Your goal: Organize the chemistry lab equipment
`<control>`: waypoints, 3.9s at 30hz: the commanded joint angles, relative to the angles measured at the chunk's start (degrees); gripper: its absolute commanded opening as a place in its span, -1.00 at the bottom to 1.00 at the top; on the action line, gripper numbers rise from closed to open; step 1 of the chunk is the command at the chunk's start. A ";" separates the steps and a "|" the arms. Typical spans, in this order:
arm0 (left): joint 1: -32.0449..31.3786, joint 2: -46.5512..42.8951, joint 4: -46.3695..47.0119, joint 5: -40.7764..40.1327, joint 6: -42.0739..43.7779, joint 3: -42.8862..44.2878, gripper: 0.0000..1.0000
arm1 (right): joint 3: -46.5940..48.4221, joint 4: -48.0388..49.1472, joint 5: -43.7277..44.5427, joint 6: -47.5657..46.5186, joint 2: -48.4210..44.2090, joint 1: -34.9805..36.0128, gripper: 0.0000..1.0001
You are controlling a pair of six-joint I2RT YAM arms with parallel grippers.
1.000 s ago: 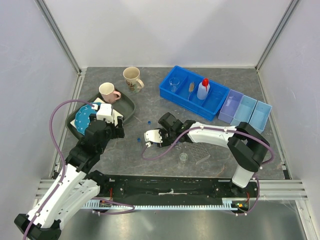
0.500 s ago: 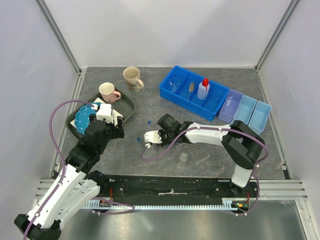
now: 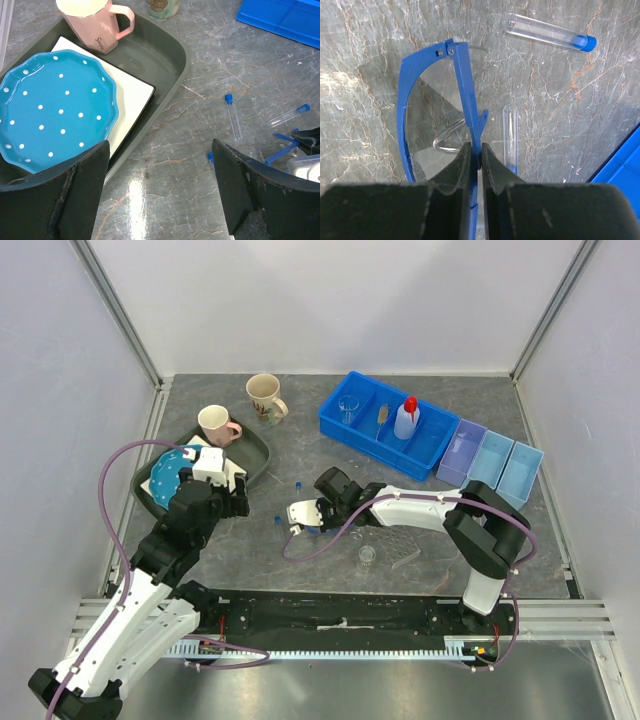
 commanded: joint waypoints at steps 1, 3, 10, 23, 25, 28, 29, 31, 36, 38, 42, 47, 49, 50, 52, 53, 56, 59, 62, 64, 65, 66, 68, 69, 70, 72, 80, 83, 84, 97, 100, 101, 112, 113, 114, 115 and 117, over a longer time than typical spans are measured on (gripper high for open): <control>0.28 -0.66 2.02 -0.01 -0.62 1.53 0.78 | 1.21 -1.20 -1.89 0.19 -2.41 0.23 -0.88; 0.28 -0.66 2.11 -0.01 -0.62 1.53 0.78 | 1.91 -1.99 -2.68 0.72 -3.11 0.23 -0.94; 0.28 -0.66 2.02 0.25 -0.62 1.53 0.77 | 8.49 -8.49 -7.67 4.49 -5.49 -0.12 -1.00; 0.28 -1.01 2.20 0.87 -0.45 1.53 0.77 | 15.10 -11.32 -28.50 21.09 -12.60 -19.36 -1.00; 0.28 -1.19 2.29 0.95 -0.45 1.53 0.77 | 13.26 -9.04 -30.36 26.63 -15.06 -24.80 -1.00; 0.28 -1.19 2.29 1.22 -0.45 1.53 0.77 | 8.95 -3.68 -33.70 35.65 -19.10 -32.10 -1.00; 0.28 -1.10 2.29 1.39 -0.45 1.53 0.77 | 7.99 -1.58 -34.32 37.79 -19.98 -35.60 -1.00; 0.28 -1.19 2.37 1.74 -0.45 1.44 0.77 | 5.87 -0.07 -35.29 44.36 -21.74 -38.69 -1.00; 0.28 -1.45 2.37 2.10 -0.36 1.44 0.77 | 1.74 7.66 -34.85 60.11 -22.98 -49.68 -1.00; 0.28 -1.63 2.29 2.18 -0.45 1.53 0.77 | -0.18 11.69 -33.80 68.20 -22.46 -52.76 -1.00; 0.28 -1.72 2.37 2.19 -0.45 1.53 0.77 | -2.30 14.97 -28.62 80.33 -19.39 -57.95 -1.00; 0.28 -1.72 2.46 2.36 -0.36 1.44 0.77 | -4.32 15.85 -19.22 87.46 -16.22 -59.10 -1.00; 0.28 -1.54 2.46 2.45 -0.36 1.44 0.77 | -4.33 15.76 -17.02 89.40 -15.43 -59.10 -1.00; 0.28 -1.54 2.55 2.45 -0.36 1.44 0.77 | -3.89 15.41 -15.62 89.66 -14.47 -59.27 -1.00; 0.28 -1.28 2.55 2.54 -0.36 1.44 0.77 | -3.28 14.79 -15.34 90.54 -13.14 -59.28 -1.00; 0.28 -1.19 2.55 2.62 -0.27 1.36 0.77 | -2.58 14.53 -15.16 90.81 -11.83 -59.19 -1.00; 0.28 -1.02 2.46 2.62 -0.27 1.44 0.77 | -1.43 13.91 -13.58 91.60 -9.28 -59.19 -1.00; 0.28 -0.84 2.55 2.62 -0.27 1.44 0.77 | -0.03 13.91 -12.62 91.77 -7.17 -59.28 -1.00; 0.28 -0.84 2.46 2.62 -0.18 1.44 0.77 | 1.38 13.91 -12.70 92.13 -4.89 -59.28 -1.00; 0.28 -0.93 2.55 2.54 -0.18 1.44 0.77 | 2.17 13.91 -12.35 92.65 -3.83 -59.28 -1.00; 0.28 -0.93 2.46 2.54 -0.18 1.44 0.77 | 2.87 13.91 -12.44 93.09 -3.04 -59.19 -1.00; 0.28 -0.93 2.55 2.54 -0.18 1.44 0.77 | 3.23 13.91 -12.44 93.35 -2.68 -59.19 -1.00; 0.28 -0.93 2.55 2.36 -0.18 1.44 0.77 | 3.75 13.91 -11.91 93.62 -1.80 -59.28 -0.99; 0.28 -0.93 2.46 2.36 -0.18 1.44 0.77 | 3.76 13.91 -11.82 93.71 -1.63 -59.19 -0.97; 0.28 -1.01 2.55 2.27 -0.18 1.36 0.77 | 3.76 13.91 -11.65 93.80 -1.45 -59.19 -0.95; 0.19 -0.93 2.46 2.27 -0.18 1.44 0.77 | 3.58 12.51 -11.73 93.80 -1.45 -59.19 -0.93; 0.28 -1.19 2.46 2.27 -0.18 1.36 0.77 | 3.41 12.24 -11.38 93.80 -1.54 -59.28 -0.80; 0.28 -1.19 2.55 2.27 -0.18 1.36 0.77 | 3.49 12.15 -11.47 93.97 -1.62 -59.28 -0.78; 0.28 -1.37 2.46 2.27 -0.18 1.36 0.77 | 3.49 12.07 -11.47 93.97 -1.80 -59.19 -0.77; 0.28 -1.46 2.55 2.27 -0.18 1.36 0.77 | 4.46 11.54 -11.91 94.06 -2.15 -59.19 -0.50; 0.28 -1.54 2.55 2.27 -0.18 1.36 0.77 | 4.55 11.54 -12.17 93.80 -2.41 -59.28 -0.49; 0.28 -1.46 2.46 2.27 -0.18 1.36 0.77 | 4.55 11.54 -12.43 93.71 -2.50 -59.28 -0.48; 0.28 -1.28 2.55 2.71 -0.18 1.36 0.77 | 4.46 12.42 -14.63 92.04 -6.36 -59.19 -0.26; 0.28 -1.11 2.46 2.71 -0.18 1.36 0.77 | 4.37 12.42 -14.90 92.04 -6.63 -59.19 -0.25; 0.28 -1.28 2.55 2.80 -0.18 1.36 0.77 | 4.11 12.51 -15.25 91.95 -6.89 -59.28 -0.25; 0.28 -1.19 2.72 2.89 -0.18 1.36 0.77 | 3.76 12.77 -15.34 91.78 -7.68 -59.19 -0.24; 0.28 -1.28 2.55 2.89 -0.18 1.35 0.77 | 3.41 13.03 -15.95 90.38 -8.82 -59.19 -0.24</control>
